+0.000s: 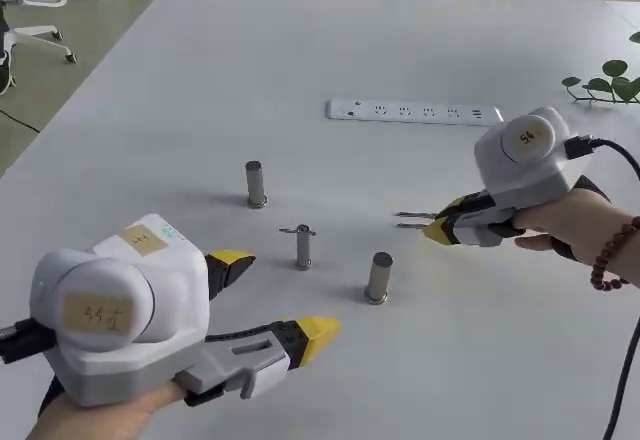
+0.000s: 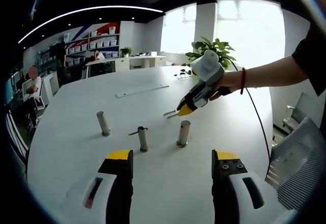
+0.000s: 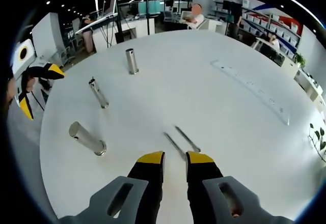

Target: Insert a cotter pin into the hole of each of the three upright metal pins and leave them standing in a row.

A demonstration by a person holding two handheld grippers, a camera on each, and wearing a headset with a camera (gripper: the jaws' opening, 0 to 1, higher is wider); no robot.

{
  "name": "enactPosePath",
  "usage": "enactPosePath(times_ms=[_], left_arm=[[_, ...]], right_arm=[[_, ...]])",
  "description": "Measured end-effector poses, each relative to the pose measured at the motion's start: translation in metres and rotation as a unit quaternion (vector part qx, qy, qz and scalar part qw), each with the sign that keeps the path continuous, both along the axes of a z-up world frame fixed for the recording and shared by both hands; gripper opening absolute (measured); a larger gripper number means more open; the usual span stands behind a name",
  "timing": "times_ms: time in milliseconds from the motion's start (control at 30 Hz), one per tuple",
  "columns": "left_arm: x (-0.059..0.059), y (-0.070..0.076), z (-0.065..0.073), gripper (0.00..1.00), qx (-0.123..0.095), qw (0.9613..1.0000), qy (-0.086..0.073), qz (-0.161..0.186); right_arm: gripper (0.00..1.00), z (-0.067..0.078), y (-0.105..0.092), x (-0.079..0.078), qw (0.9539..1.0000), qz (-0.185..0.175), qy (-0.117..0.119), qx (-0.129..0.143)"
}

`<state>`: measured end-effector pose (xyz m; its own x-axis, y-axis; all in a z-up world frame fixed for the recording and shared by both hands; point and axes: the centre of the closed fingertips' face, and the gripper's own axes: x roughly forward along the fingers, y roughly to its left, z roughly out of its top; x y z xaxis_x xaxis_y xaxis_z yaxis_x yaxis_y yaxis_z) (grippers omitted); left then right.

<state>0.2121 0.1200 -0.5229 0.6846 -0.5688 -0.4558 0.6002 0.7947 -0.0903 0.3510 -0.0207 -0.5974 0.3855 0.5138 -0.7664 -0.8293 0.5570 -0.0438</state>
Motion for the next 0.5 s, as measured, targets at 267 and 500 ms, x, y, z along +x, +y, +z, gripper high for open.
enactPosePath(times_ms=[267,500], left_arm=[[0.002,0.003,-0.004,0.61,0.001,1.0000,0.006,0.005],[0.006,0.007,-0.004,0.60,0.003,0.9999,0.007,0.012]], right_arm=[[0.11,-0.009,-0.004,0.008,0.9998,0.003,0.013,-0.017],[0.10,-0.010,-0.006,0.006,0.9993,0.022,0.022,-0.020]])
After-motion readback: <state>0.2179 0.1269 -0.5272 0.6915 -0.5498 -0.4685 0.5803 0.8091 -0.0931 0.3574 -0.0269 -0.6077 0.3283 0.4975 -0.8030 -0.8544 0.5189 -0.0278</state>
